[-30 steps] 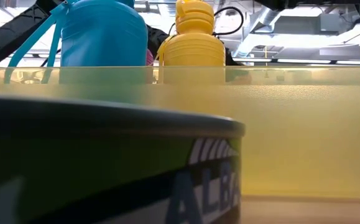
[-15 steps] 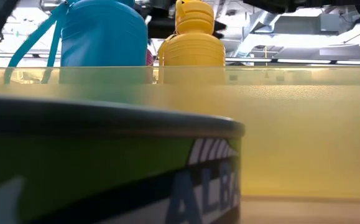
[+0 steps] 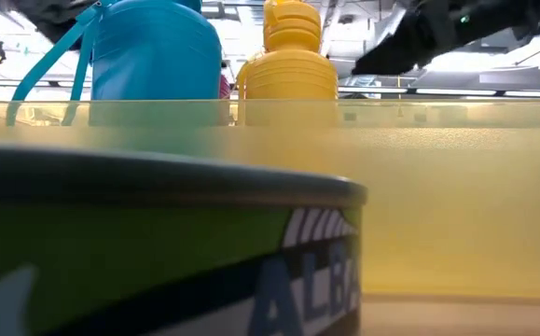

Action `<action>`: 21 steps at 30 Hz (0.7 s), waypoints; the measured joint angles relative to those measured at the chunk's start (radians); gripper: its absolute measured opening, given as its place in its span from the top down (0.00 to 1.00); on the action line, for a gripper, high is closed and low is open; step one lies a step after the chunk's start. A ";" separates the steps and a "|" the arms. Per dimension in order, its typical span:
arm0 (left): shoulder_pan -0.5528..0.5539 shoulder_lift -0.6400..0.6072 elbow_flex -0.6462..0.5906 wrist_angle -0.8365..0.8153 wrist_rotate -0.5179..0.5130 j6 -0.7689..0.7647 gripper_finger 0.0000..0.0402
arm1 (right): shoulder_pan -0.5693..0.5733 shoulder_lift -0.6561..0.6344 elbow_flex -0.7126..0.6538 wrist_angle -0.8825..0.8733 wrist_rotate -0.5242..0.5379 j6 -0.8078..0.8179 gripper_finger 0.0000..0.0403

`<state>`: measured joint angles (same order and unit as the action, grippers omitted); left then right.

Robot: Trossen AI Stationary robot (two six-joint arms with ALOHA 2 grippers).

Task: Pick & Place Food Item
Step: Put the red tuna can into the red bin

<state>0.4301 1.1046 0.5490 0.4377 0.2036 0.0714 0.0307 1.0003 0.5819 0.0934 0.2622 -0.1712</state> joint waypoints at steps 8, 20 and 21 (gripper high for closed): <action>0.001 -0.117 -0.273 0.051 -0.118 -0.103 0.26 | -0.095 0.299 0.215 -0.263 -0.133 0.005 0.24; 0.001 -0.109 -0.319 -0.182 -0.010 -0.411 0.26 | -0.149 0.480 0.357 -0.386 -0.242 0.054 0.24; -0.004 -0.109 -0.319 -0.208 0.008 -0.457 0.26 | -0.150 0.479 0.358 -0.386 -0.243 0.061 0.24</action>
<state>0.4265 0.9958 0.2298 0.2302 0.2112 -0.3857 -0.1196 1.4798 0.9398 -0.2922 0.0190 -0.1101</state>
